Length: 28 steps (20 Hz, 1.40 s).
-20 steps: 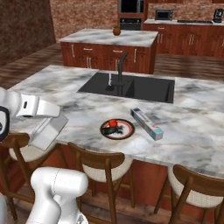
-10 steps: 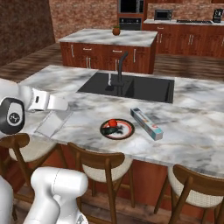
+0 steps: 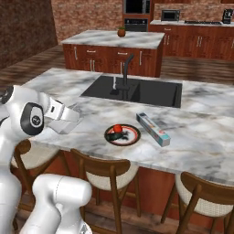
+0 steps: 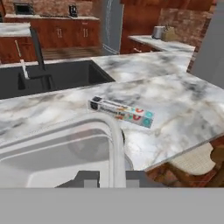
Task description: Retrieve the tupperware and aluminum foil from the cabinet and place them on the dining counter near the plate with tomato and eggplant to prepare for storing leftovers.
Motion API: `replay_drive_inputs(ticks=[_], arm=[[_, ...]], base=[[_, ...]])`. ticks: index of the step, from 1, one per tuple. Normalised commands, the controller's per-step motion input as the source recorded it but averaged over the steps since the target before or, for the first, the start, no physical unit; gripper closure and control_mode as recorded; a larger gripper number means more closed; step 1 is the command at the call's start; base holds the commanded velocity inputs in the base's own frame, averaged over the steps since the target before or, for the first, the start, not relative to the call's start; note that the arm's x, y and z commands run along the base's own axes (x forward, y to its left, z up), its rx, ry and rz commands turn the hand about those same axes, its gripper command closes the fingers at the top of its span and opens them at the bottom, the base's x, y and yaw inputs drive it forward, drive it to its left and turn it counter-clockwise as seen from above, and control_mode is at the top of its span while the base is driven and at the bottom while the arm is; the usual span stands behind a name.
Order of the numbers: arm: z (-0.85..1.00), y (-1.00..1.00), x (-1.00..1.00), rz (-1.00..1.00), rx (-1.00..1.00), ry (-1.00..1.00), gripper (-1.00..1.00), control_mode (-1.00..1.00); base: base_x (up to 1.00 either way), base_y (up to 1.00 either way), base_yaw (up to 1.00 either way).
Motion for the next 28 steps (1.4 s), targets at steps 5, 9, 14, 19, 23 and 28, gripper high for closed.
replay_drive_inputs(ticks=[5, 9, 14, 19, 23, 28], arm=[[-0.41, 0.27, 0.55, -0.20, 0.35, 0.01, 1.00, -1.00], [-0.48, 0.36, 0.57, -0.13, 0.14, 0.00, 1.00, -1.00], [-0.64, 0.09, 0.76, -0.08, 0.04, 0.02, 1.00, -1.00], [-0.66, 0.00, 0.90, -0.02, 0.02, 0.06, 1.00, -1.00], [-0.72, 0.00, 0.96, 0.00, 0.00, 0.10, 1.00, -1.00], [-0.53, 0.02, 1.00, 0.00, 0.01, 0.10, 1.00, -1.00]], base=[[0.00, 0.00, 0.00], [0.00, 0.00, 0.00], [0.00, 0.00, 0.00], [0.00, 0.00, 0.00], [0.00, 0.00, 0.00], [0.00, 0.00, 0.00]])
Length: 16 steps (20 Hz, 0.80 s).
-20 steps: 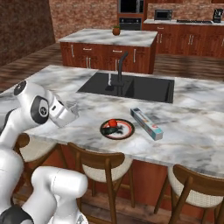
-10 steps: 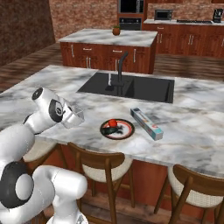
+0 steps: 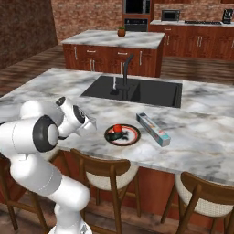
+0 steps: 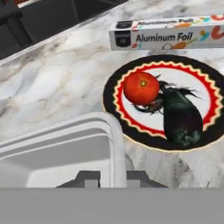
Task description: Retrieve the tupperware and aluminum foil from the cabinet and place them on the dining counter near the plate with tomato and eggplant to prepare for storing leftovers.
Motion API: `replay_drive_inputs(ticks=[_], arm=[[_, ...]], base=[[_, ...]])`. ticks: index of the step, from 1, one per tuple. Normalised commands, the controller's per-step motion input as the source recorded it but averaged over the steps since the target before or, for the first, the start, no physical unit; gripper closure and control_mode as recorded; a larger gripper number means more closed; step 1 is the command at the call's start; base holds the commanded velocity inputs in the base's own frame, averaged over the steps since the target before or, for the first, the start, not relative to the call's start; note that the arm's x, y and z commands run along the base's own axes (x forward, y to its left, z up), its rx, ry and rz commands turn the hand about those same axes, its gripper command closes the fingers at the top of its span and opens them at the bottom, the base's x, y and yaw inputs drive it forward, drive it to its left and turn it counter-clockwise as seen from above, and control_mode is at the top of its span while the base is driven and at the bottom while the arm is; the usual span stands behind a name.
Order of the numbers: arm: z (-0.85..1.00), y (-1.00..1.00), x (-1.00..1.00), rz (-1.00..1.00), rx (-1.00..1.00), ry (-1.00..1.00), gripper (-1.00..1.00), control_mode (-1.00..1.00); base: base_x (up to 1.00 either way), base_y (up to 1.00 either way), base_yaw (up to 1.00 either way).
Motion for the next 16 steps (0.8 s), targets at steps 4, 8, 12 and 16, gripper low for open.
replay_drive_inputs(ticks=[4, 8, 12, 16], arm=[[-0.59, 0.03, 1.00, 0.00, 0.00, 0.06, 1.00, -1.00], [-0.52, 0.06, 0.96, 0.00, 0.00, 0.01, -1.00, -1.00], [0.15, 0.00, 0.22, 0.00, 0.00, 0.00, -1.00, -1.00], [0.91, -0.25, 0.00, -0.01, 0.01, 0.00, -1.00, -1.00]], base=[[0.00, 0.00, 0.00], [0.00, 0.00, 0.00], [0.00, 0.00, 0.00], [0.00, 0.00, 0.00]])
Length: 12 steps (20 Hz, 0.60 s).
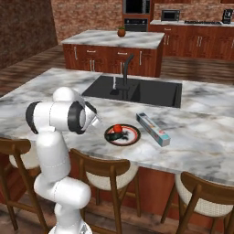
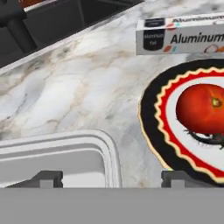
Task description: Retrieve the tupperware and aluminum foil from the cabinet and place them on the dining counter near the plate with tomato and eggplant to prepare for storing leftovers.
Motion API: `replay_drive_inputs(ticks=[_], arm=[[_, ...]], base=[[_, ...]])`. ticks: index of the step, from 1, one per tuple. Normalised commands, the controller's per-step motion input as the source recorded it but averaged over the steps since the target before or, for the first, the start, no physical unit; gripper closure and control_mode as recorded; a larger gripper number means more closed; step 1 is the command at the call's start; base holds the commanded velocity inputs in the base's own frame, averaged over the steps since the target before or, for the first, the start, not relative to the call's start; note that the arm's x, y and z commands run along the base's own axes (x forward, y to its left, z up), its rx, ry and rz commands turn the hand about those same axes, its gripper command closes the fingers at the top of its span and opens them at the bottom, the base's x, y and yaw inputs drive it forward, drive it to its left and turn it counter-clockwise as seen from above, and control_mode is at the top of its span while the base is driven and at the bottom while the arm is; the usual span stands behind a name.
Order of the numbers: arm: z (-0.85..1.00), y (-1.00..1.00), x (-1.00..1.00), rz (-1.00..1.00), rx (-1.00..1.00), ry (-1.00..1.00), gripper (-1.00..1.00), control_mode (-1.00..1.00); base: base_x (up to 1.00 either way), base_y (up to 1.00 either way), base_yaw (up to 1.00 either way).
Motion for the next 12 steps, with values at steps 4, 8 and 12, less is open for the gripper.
replay_drive_inputs(ticks=[4, 8, 12], arm=[[1.00, -0.40, -0.11, 0.00, 0.00, 0.00, -1.00, -1.00], [0.89, -0.19, -0.91, 0.03, 0.00, 0.01, -1.00, -1.00], [1.00, 0.00, -1.00, 0.11, -0.06, 0.00, -1.00, -1.00]], base=[[0.00, 0.00, 0.00], [0.00, 0.00, 0.00], [0.00, 0.00, 0.00]])
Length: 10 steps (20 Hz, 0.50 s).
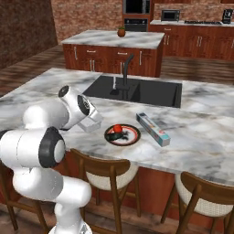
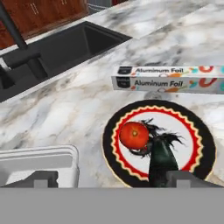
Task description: Retrieve the tupperware and aluminum foil from the cabinet and place them on the dining counter near the plate with tomato and eggplant to prepare for storing leftovers.
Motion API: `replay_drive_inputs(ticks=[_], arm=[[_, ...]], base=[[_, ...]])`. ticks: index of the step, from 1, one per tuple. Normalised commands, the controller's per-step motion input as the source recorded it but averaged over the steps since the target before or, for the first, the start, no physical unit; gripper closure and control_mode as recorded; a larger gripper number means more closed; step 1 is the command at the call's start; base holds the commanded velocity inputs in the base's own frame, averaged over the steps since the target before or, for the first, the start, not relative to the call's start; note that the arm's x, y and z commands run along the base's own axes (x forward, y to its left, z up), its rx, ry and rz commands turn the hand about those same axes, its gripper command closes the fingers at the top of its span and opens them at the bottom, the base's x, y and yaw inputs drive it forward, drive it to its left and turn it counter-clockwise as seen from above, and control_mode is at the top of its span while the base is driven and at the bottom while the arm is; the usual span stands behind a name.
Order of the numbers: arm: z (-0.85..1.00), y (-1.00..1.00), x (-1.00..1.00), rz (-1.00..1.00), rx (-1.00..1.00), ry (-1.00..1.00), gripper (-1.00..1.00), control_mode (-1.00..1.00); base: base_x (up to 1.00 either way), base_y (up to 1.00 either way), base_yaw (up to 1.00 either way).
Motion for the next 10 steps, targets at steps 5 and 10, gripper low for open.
replay_drive_inputs(ticks=[5, 10], arm=[[1.00, 0.05, -1.00, 0.11, -0.12, -0.06, -1.00, -1.00], [0.85, 0.22, -1.00, 0.05, -0.15, -0.16, -1.00, -1.00]], base=[[0.00, 0.00, 0.00], [0.00, 0.00, 0.00]])
